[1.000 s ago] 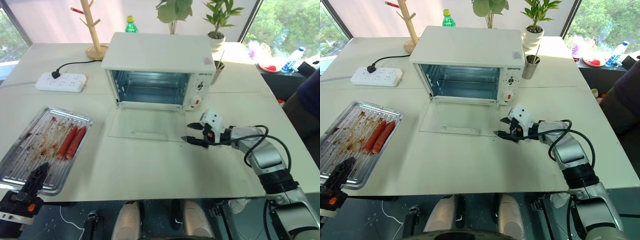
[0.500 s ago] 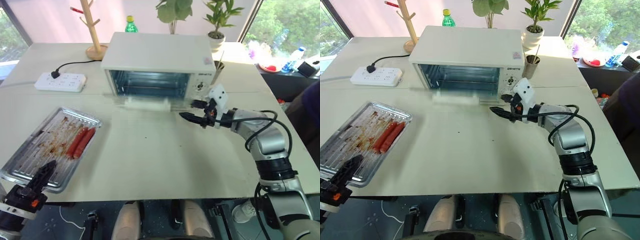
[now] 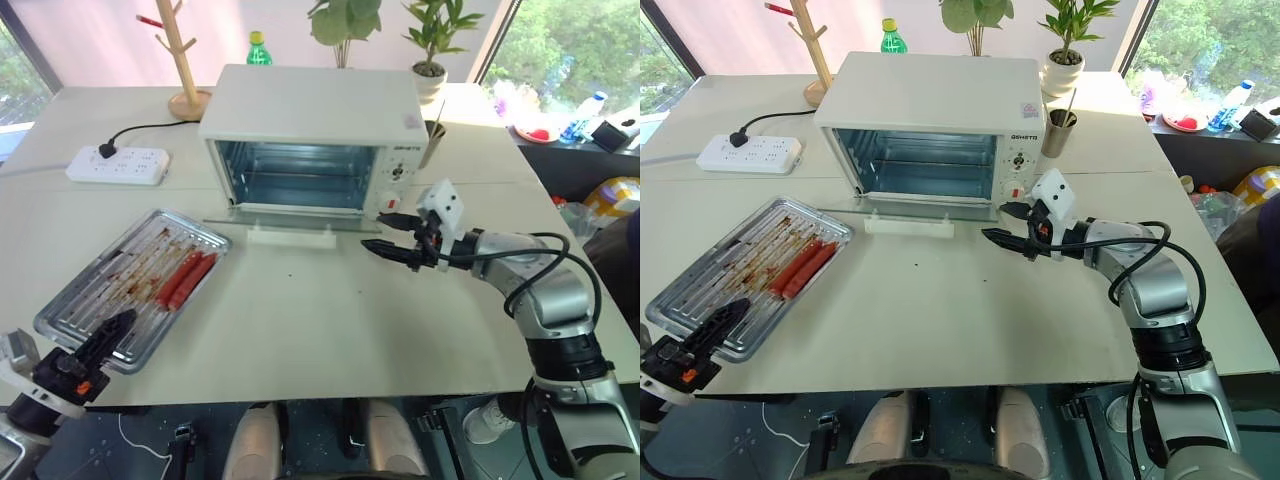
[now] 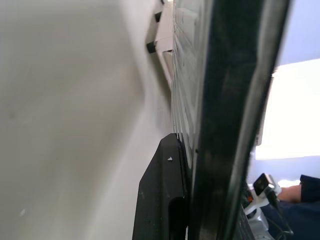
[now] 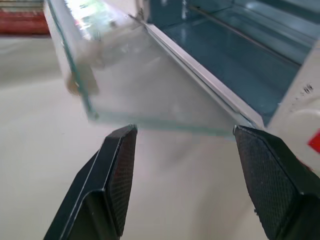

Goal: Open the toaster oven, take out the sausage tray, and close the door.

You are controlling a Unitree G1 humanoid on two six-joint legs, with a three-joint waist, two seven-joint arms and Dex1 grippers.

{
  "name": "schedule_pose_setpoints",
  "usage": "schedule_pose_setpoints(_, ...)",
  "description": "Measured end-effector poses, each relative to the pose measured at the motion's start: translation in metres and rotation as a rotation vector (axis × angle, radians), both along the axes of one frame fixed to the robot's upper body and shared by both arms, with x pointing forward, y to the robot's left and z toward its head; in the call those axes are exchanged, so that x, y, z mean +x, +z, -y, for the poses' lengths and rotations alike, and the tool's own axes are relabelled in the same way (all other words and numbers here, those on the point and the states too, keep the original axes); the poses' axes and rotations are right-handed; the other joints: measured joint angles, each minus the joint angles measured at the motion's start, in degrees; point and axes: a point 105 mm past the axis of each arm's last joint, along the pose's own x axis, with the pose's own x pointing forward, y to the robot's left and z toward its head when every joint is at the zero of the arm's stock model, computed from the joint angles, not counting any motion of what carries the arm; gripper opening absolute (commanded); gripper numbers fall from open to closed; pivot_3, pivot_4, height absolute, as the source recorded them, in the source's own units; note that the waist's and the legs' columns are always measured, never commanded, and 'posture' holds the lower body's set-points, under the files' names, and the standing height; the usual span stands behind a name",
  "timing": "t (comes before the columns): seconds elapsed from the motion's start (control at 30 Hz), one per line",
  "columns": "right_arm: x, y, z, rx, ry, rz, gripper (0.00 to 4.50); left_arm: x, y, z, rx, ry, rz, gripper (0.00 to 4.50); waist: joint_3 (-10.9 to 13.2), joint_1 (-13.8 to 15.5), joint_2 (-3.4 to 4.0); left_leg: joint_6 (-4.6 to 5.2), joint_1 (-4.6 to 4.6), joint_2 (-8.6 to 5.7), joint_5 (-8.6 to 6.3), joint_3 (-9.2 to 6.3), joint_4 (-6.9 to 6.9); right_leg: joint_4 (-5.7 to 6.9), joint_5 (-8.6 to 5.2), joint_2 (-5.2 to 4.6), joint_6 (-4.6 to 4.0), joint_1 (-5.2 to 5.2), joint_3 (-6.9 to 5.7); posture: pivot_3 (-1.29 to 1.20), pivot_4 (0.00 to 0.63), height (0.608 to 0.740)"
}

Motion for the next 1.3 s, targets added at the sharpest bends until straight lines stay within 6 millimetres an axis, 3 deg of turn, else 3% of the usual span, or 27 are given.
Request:
schedule_pose_setpoints(0.13, -0.004, -0.012, 0.008, -0.025, -0.025, -0.038, 3.13, 0.0, -0.001, 0.0, 0.001, 0.002, -0.005, 0.0, 0.0, 0.1, -0.01, 0.0, 0.0, 0.0, 0.0, 0.0, 0.0, 0.0, 0.0, -0.01, 0.0, 0.01, 0.0, 0.0, 0.15, 0.717)
schedule_pose_setpoints(0.37, -0.01, -0.03, 0.002, -0.054, -0.001, -0.092, 3.13, 0.0, -0.002, 0.0, -0.002, 0.011, -0.007, 0.0, 0.0, 0.0, 0.0, -0.01, 0.0, 0.01, 0.0, -0.01, 0.0, 0.0, 0.0, -0.01, 0.0, 0.0, 0.0, 0.0, 0.15, 0.717)
schedule_pose_setpoints(0.53, -0.01, -0.022, -0.003, -0.046, 0.029, -0.073, 3.13, 0.002, -0.001, 0.006, 0.004, -0.004, -0.006, 0.0, 0.0, 0.1, 0.0, -0.01, 0.0, 0.01, 0.0, -0.01, 0.0, 0.0, 0.0, -0.01, 0.0, 0.0, 0.0, 0.0, 0.15, 0.717)
schedule_pose_setpoints(0.67, -0.016, -0.013, -0.006, -0.041, 0.08, -0.05, 3.13, 0.008, -0.001, 0.022, 0.013, -0.103, -0.018, 0.0, 0.0, 0.3, 0.01, -0.01, -0.01, -0.03, 0.0, -0.03, 0.01, -0.01, 0.0, -0.03, 0.0, 0.02, -0.01, 0.0, 0.15, 0.717)
schedule_pose_setpoints(0.83, -0.025, -0.001, 0.01, -0.054, 0.075, -0.042, 3.13, 0.022, 0.0, 0.048, 0.047, -0.294, -0.044, 0.0, 0.0, 0.3, 0.02, -0.01, 0.0, -0.04, 0.0, -0.03, 0.01, 0.02, 0.0, -0.03, 0.0, 0.04, -0.01, 0.0, 0.15, 0.717)
schedule_pose_setpoints(1.07, -0.059, 0.005, 0.033, -0.099, 0.068, -0.076, 3.13, 0.062, 0.006, 0.075, 0.046, -0.527, -0.059, 0.0, 0.0, 0.1, 0.05, 0.0, 0.02, -0.05, 0.0, 0.04, 0.01, 0.06, 0.01, 0.0, 0.03, 0.04, 0.0, 0.0, 0.15, 0.717)
schedule_pose_setpoints(1.2, -0.074, 0.012, 0.044, -0.094, 0.012, -0.081, 4.46, 0.084, 0.006, 0.095, 0.043, -0.672, -0.073, 0.0, 0.0, 0.2, 0.0, 0.0, 0.02, -0.2, 0.01, 0.15, 0.01, 0.07, 0.02, 0.06, 0.04, 0.07, -0.01, 0.0, 0.15, 0.717)
schedule_pose_setpoints(1.3, -0.079, 0.015, 0.052, -0.09, -0.055, -0.08, 4.46, 0.095, 0.004, 0.107, 0.059, -0.758, -0.098, 0.0, 0.0, 0.2, 0.0, 0.0, 0.01, -0.21, 0.01, 0.15, 0.01, 0.08, 0.03, 0.07, 0.06, 0.06, -0.01, 0.0, 0.15, 0.717)
